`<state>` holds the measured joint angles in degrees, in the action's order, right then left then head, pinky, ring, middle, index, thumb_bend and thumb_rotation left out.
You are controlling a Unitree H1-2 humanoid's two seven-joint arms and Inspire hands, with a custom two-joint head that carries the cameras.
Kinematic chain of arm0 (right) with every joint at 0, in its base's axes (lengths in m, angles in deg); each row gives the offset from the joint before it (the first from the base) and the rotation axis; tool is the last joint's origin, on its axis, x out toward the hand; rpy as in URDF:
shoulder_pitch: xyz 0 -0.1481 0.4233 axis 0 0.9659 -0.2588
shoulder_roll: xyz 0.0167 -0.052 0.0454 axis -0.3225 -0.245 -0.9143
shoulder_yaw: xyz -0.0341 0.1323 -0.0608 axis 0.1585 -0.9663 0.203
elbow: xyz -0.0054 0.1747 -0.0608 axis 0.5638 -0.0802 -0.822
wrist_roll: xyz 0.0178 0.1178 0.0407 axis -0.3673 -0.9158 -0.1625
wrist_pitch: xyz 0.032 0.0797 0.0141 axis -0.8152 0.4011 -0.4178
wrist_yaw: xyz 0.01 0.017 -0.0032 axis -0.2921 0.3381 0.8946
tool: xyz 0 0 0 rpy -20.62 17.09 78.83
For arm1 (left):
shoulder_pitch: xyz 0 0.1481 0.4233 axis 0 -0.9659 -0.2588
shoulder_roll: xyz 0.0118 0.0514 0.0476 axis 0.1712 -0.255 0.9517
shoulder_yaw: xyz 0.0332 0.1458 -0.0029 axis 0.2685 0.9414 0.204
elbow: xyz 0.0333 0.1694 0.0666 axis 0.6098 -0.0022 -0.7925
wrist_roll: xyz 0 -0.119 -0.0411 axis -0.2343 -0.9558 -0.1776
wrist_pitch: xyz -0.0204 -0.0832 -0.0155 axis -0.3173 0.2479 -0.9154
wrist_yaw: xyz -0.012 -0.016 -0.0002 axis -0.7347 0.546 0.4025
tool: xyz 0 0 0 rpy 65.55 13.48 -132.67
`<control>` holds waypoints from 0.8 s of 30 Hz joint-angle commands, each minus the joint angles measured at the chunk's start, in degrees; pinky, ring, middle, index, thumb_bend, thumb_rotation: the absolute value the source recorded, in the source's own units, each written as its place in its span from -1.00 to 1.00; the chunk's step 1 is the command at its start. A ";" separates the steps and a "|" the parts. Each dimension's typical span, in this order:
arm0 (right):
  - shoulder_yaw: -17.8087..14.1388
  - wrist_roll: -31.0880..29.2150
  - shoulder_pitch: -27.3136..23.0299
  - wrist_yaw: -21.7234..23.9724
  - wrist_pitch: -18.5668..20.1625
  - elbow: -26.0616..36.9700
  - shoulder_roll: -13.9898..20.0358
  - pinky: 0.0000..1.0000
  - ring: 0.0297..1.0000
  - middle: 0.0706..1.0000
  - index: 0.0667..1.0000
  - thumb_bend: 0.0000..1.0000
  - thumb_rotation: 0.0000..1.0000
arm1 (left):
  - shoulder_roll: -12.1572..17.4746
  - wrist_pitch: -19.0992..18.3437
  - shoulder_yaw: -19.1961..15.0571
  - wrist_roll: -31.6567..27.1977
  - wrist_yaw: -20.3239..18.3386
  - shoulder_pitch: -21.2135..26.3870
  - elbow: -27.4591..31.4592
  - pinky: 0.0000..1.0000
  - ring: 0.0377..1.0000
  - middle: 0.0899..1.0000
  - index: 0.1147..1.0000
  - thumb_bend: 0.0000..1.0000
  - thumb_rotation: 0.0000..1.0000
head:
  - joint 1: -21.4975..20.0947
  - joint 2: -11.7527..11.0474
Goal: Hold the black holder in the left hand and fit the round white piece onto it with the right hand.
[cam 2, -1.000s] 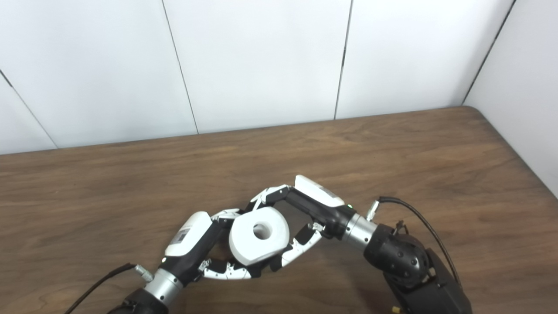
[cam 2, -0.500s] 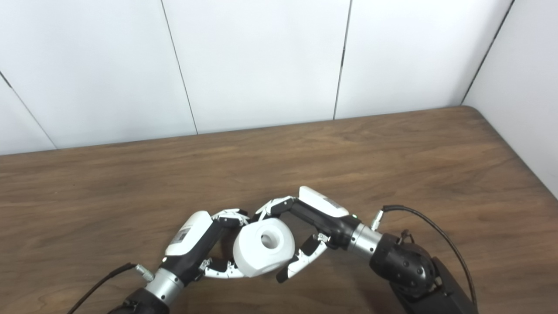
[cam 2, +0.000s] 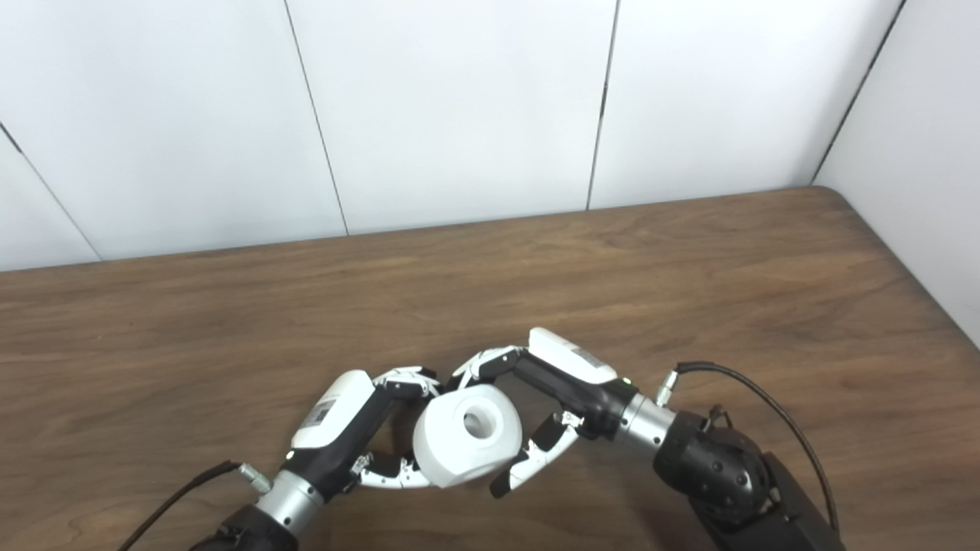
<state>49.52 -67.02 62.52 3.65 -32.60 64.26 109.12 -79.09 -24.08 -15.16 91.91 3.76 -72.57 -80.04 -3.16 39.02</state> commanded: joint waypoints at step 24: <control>-1.49 6.76 -4.00 0.10 -3.35 4.31 4.78 0.19 0.41 0.30 -0.11 0.03 -0.73 | -1.57 -1.93 2.18 1.41 -2.37 -0.28 1.49 0.47 0.68 0.38 -0.14 0.04 -0.86 | -0.88 1.28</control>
<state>49.01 -60.50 60.61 4.37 -34.56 66.23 113.22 -80.01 -25.94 -14.38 93.27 3.33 -72.59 -79.10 -3.96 40.25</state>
